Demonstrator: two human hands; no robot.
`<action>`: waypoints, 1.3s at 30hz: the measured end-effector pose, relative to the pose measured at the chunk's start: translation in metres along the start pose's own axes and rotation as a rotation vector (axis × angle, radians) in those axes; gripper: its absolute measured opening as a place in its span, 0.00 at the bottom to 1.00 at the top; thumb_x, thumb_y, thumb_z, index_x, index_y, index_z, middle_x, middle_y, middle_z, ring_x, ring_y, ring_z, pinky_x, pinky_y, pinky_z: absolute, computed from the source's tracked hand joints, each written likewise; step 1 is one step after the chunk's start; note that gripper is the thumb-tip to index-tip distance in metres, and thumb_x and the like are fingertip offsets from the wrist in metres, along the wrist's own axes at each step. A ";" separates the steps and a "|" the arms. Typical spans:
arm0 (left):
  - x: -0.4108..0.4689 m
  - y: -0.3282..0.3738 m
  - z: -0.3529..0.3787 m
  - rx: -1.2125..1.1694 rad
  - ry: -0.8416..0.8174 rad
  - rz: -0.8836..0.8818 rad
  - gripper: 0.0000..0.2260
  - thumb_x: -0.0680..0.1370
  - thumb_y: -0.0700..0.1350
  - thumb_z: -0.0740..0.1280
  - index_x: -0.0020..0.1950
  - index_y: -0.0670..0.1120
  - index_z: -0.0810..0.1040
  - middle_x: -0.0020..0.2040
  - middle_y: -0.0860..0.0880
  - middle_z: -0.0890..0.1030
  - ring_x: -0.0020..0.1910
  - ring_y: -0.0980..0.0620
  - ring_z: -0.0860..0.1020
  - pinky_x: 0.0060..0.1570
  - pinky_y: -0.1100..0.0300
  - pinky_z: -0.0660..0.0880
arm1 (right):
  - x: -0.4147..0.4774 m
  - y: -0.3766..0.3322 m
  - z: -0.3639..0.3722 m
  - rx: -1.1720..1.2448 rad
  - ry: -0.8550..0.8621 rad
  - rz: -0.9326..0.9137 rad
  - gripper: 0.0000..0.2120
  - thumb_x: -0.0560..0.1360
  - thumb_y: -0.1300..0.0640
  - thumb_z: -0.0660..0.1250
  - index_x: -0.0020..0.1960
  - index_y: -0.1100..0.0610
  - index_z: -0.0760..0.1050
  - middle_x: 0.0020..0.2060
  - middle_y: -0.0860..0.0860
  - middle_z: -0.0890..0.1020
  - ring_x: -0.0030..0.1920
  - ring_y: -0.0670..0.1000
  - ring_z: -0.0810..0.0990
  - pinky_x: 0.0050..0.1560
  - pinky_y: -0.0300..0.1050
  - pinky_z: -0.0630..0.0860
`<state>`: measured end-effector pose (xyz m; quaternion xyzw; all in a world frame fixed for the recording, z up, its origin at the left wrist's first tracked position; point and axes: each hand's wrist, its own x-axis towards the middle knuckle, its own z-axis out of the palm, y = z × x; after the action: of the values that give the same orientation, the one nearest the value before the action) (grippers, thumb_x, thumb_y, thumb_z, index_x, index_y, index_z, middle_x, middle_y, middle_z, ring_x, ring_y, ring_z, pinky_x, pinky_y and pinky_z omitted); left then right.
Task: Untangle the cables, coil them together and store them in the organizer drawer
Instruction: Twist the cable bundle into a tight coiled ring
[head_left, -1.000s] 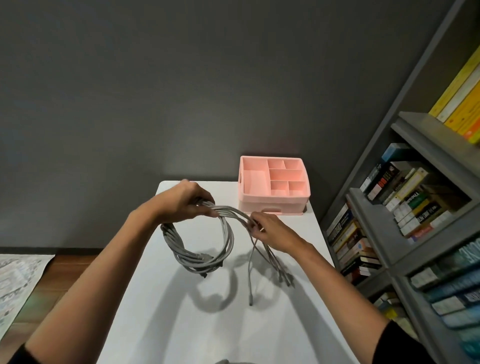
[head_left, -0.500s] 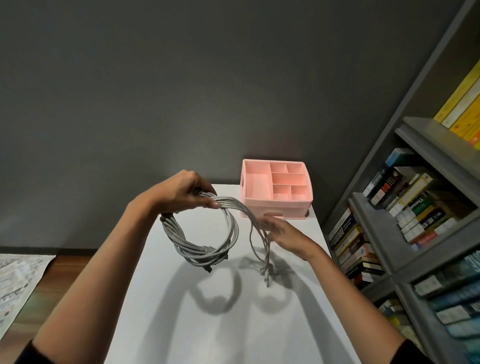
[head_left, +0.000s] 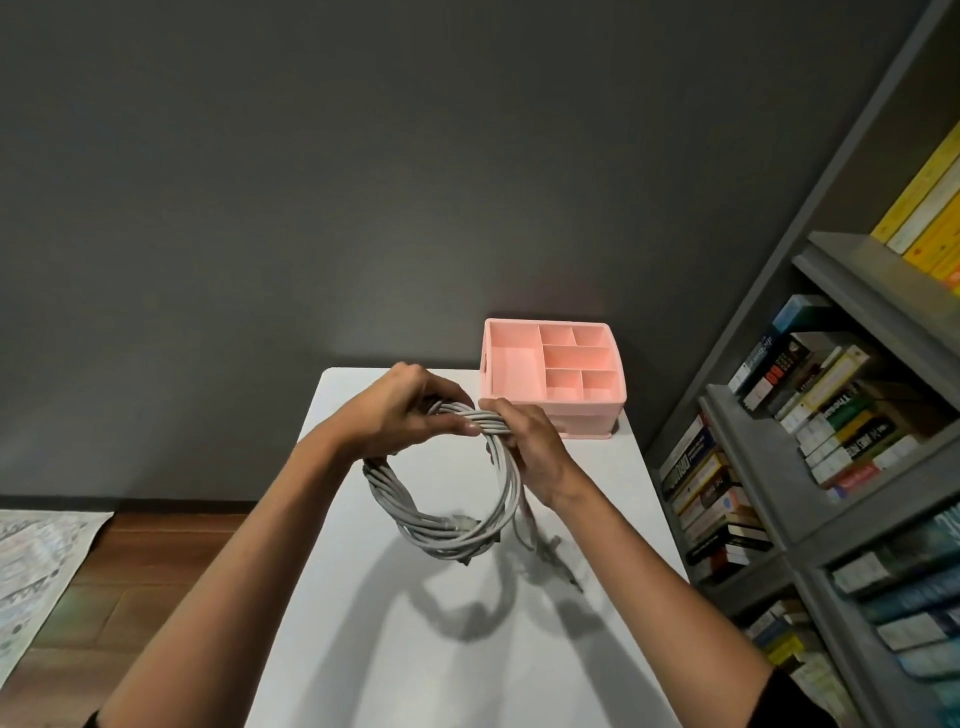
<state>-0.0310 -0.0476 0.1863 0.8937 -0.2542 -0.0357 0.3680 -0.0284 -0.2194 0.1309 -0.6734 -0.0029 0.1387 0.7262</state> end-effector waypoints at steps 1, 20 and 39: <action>0.000 0.002 0.002 -0.007 -0.002 0.019 0.07 0.73 0.48 0.73 0.46 0.46 0.84 0.24 0.54 0.71 0.24 0.56 0.67 0.26 0.70 0.60 | -0.002 0.001 0.000 0.069 -0.024 0.014 0.14 0.78 0.57 0.61 0.35 0.59 0.73 0.22 0.48 0.71 0.23 0.44 0.68 0.26 0.35 0.64; 0.006 0.007 0.026 -0.778 -0.010 -0.179 0.36 0.78 0.66 0.42 0.46 0.38 0.78 0.37 0.43 0.77 0.29 0.53 0.68 0.29 0.62 0.66 | -0.012 -0.015 -0.019 0.383 -0.250 0.161 0.13 0.80 0.56 0.55 0.41 0.62 0.71 0.16 0.47 0.62 0.18 0.44 0.57 0.21 0.35 0.52; 0.022 0.028 0.032 -0.537 -0.400 -0.173 0.15 0.79 0.45 0.65 0.35 0.38 0.79 0.24 0.49 0.78 0.17 0.57 0.64 0.23 0.66 0.60 | -0.023 -0.029 -0.033 -0.296 -0.163 0.027 0.28 0.81 0.47 0.55 0.27 0.58 0.74 0.23 0.53 0.75 0.27 0.48 0.69 0.35 0.38 0.68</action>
<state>-0.0314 -0.0953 0.1845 0.7585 -0.2263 -0.3068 0.5286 -0.0383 -0.2577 0.1603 -0.7594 -0.0730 0.2006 0.6146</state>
